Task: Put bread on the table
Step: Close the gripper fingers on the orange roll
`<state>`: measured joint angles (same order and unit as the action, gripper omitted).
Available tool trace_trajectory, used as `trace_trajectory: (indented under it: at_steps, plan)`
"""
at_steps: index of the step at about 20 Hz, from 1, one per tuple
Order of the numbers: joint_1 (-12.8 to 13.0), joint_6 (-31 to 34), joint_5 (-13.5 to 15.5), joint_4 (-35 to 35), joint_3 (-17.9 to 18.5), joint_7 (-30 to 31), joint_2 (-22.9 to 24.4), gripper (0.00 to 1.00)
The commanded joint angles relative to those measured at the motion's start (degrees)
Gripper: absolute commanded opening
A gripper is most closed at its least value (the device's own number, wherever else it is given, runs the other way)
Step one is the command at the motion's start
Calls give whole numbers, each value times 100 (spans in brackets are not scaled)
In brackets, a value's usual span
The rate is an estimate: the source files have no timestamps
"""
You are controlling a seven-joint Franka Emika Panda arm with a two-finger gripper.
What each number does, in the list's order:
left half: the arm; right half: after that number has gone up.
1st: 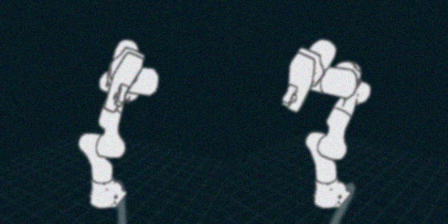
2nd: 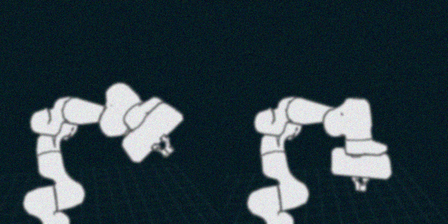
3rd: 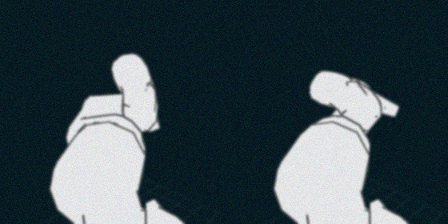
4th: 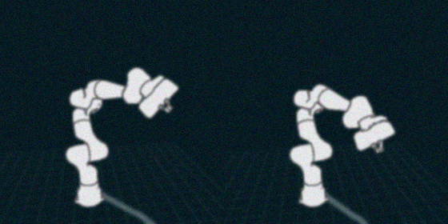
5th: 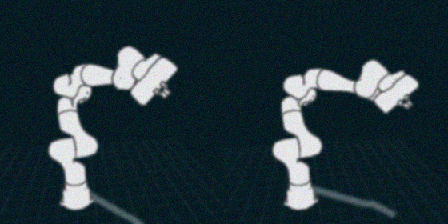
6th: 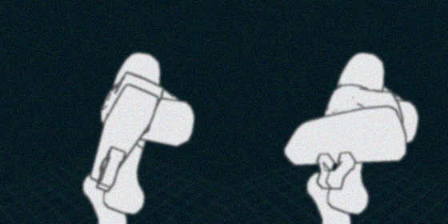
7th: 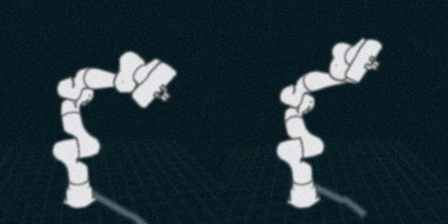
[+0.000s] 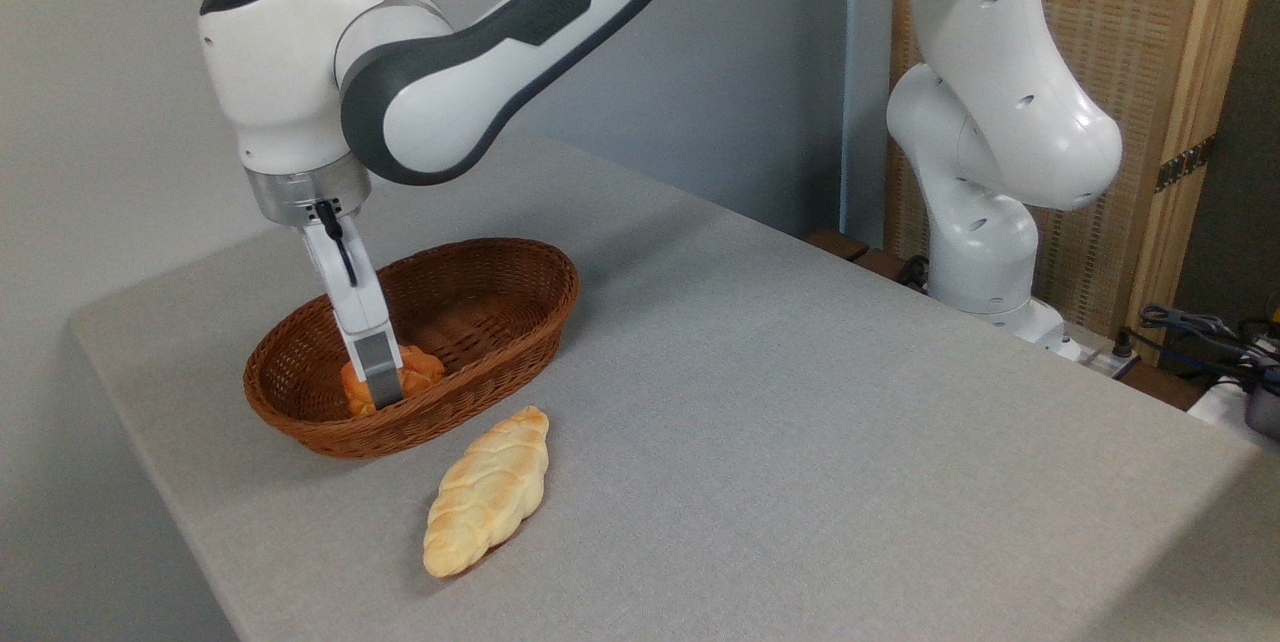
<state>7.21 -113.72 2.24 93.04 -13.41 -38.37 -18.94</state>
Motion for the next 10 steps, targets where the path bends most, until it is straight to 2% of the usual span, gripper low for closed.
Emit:
trace_trajectory:
  at_steps: [1, 2, 10]
  plan:
    - [43, 122, -180, 12, -13, -74, 13, 45]
    - [43, 131, -180, 12, -13, -74, 13, 40]
    - [43, 131, -180, 12, -39, -65, 22, 41]
